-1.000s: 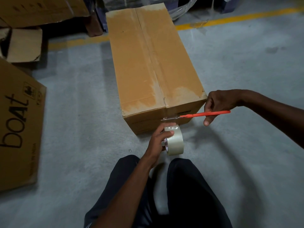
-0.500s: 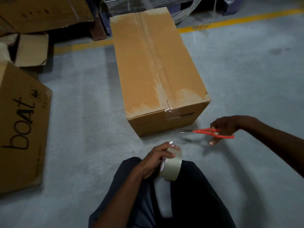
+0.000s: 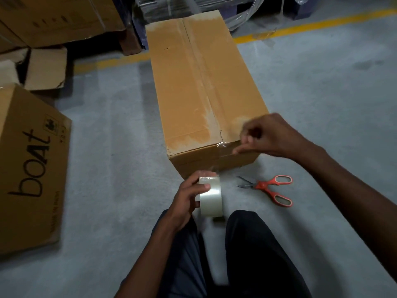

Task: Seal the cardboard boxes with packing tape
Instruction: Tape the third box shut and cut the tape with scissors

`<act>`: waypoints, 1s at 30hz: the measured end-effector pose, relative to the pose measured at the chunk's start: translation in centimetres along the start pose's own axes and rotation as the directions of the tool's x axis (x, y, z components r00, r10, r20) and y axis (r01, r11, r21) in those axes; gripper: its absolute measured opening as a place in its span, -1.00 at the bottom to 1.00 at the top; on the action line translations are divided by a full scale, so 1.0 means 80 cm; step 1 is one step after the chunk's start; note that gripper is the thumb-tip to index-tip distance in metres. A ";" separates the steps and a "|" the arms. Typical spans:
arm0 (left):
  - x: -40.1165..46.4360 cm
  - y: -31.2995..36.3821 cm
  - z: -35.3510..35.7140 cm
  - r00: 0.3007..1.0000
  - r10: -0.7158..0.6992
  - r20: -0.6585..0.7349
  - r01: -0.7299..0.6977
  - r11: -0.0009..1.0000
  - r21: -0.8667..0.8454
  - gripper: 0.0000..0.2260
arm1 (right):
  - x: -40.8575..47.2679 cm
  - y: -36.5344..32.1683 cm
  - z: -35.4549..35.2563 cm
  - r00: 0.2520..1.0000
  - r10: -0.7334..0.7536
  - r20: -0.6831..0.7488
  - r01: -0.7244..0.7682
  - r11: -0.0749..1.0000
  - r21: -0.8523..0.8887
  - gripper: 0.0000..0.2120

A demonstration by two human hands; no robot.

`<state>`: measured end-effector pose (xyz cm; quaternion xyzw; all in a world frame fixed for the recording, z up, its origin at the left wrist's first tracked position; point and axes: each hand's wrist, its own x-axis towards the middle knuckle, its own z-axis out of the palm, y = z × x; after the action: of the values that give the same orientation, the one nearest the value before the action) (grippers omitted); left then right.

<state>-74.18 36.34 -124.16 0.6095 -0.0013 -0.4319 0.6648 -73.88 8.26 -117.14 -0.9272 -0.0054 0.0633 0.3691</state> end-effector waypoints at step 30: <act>-0.030 0.063 0.045 0.938 -0.026 -0.346 -0.193 0.790 -0.581 -0.85 | -0.087 -0.079 0.105 0.993 0.083 0.083 -0.106 0.939 0.327 -0.23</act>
<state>-74.73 34.24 -117.88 0.4277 0.2232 -0.2686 0.8337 -81.56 18.19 -118.07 -0.8486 0.0369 0.1125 0.5155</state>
